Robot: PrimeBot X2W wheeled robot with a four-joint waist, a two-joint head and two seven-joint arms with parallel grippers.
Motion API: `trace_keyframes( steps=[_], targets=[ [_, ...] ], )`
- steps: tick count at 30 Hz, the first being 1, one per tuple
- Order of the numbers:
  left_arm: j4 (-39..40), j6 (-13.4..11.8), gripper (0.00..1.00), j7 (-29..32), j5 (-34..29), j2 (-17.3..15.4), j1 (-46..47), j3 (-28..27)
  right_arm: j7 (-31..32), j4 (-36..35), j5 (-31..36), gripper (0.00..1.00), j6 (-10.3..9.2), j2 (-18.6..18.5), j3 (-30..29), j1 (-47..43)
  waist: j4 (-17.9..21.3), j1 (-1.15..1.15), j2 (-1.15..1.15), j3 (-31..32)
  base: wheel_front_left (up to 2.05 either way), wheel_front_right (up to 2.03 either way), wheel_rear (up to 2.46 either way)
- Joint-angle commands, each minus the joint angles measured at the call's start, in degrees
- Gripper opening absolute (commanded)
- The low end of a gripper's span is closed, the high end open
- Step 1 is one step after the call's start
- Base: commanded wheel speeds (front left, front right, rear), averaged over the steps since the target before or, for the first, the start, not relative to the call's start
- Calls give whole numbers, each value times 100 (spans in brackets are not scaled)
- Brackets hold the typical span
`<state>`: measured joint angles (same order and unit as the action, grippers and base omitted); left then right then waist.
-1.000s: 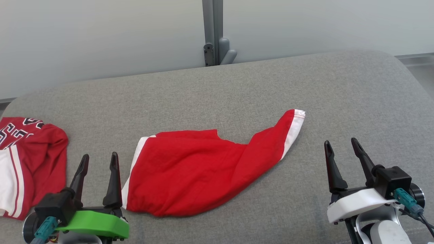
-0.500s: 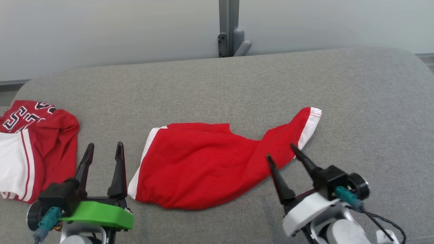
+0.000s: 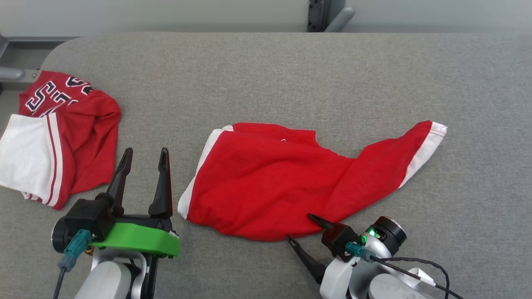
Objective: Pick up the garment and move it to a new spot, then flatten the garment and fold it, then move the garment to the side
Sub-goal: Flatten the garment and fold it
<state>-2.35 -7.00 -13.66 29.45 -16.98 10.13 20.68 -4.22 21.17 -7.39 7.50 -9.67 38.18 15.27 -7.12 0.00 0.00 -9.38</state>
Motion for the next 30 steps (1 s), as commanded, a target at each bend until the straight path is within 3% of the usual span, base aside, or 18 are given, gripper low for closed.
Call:
trace_keyframes(
  steps=[1, 2, 3, 4, 5, 6, 13, 22, 25, 30],
  targets=[
    [-36, 26, 100, -26, -22, 27, 99, -15, -34, 71, 2, 100, -2, -25, 23, 107, -200, 0, 0, -215, 0, 0, 0],
    [-61, 36, 100, -48, -29, 55, 126, -16, -46, 196, -8, 100, -2, -18, 73, 179, -210, 0, 0, -234, 0, 0, 0],
    [-77, 35, 100, -56, -37, 75, 149, -22, -7, 337, -17, 90, -2, -13, 106, 235, -216, 0, 0, -252, 0, 0, 0],
    [-100, 48, 100, -70, -23, 94, 168, -34, -14, 453, -40, 39, -2, -3, 123, 300, -218, 0, 0, -267, 0, 0, 0],
    [-113, 50, 100, -83, -22, 102, 190, -54, -91, 521, -113, 7, -2, 37, 145, 368, -217, 0, 0, -282, 0, 0, 0],
    [-113, 61, 100, -101, -61, 92, 220, -72, -94, 612, -145, 0, -2, 52, 180, 430, -211, 0, 0, -294, 0, 0, 0],
    [-143, 116, 100, -143, -119, 141, 240, -208, -404, 559, -513, 0, -2, 90, 303, 810, -104, 0, 0, -239, 0, 0, 0],
    [-117, 93, 100, -149, -157, 87, 101, -375, -483, -754, -1002, 0, -2, 242, 465, 1355, 119, 0, 0, -106, 0, 0, 0],
    [-87, 101, 100, -152, -189, 74, 102, -378, -382, -1272, -1252, 0, -2, 248, 29, 1460, 173, 0, 0, -104, 0, 0, 0],
    [-76, 134, 100, -152, -207, 132, 174, -302, -234, -1267, -1282, 0, -2, 125, -837, 1365, 157, 0, 0, -219, 0, 0, 0]
  ],
)
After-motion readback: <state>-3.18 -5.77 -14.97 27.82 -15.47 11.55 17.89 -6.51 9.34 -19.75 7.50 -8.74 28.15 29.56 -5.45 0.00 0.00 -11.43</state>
